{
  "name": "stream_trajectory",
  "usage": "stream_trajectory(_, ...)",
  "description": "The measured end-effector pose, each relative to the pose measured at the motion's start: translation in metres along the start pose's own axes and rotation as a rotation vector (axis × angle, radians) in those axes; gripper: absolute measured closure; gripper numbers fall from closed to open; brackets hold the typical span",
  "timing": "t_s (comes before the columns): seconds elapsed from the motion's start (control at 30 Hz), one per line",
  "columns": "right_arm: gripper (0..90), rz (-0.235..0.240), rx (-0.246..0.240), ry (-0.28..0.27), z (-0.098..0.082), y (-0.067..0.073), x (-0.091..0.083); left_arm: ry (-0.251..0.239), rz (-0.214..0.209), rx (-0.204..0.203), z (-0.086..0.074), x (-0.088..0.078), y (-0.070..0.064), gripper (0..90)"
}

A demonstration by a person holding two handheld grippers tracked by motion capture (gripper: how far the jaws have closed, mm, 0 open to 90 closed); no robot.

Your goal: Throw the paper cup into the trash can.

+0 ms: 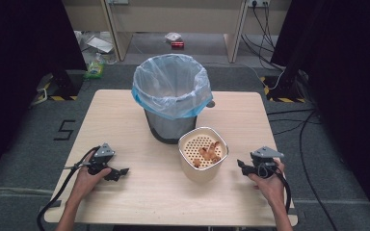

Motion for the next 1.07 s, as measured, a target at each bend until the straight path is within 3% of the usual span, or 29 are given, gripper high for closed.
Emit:
stream_trajectory(0.2,35.2,0.005,-0.018,0.057,-0.021,0.007,0.001,0.0,0.0,0.0,0.0,0.0,0.0,0.0)
stream_trajectory(0.3,29.1,0.005,-0.038,0.106,-0.037,0.013,0.003,0.0,0.0,0.0,0.0,0.0,0.0,0.0)
stream_trajectory(0.4,26.3,0.037,0.021,0.058,-0.04,0.019,0.005,0.0,0.0,0.0,0.0,0.0,0.0,0.0)
stream_trajectory(1.07,22.2,0.032,0.026,0.058,-0.039,0.02,0.007,0.0,0.0,0.0,0.0,0.0,0.0,0.0)
Point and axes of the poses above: each handheld gripper's, and its own axes: x roughly forward along the jaws, z roughly out of its top, y roughly to its left, the point moved 10 cm from there along x, roughly forward along the jaws, and after that the axes turned 1 degree about -z, right-handed, at the moved point
